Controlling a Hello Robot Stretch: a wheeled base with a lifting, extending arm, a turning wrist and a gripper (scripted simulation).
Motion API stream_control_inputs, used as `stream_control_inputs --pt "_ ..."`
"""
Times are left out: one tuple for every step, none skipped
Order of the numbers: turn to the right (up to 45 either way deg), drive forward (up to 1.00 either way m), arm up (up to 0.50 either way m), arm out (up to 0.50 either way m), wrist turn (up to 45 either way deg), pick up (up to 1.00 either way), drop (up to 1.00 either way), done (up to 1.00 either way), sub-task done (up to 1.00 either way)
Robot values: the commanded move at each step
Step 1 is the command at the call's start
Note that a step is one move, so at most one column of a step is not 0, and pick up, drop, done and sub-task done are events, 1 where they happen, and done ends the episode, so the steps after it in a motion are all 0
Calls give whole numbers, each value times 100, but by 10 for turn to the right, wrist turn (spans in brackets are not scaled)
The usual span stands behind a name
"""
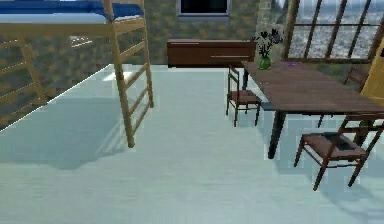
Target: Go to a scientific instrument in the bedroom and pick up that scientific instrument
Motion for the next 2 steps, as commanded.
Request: stream_control_inputs --pt "450 0 0 0 0 0 0 0 0" --pt "0 35 0 0 0 0 0 0 0"
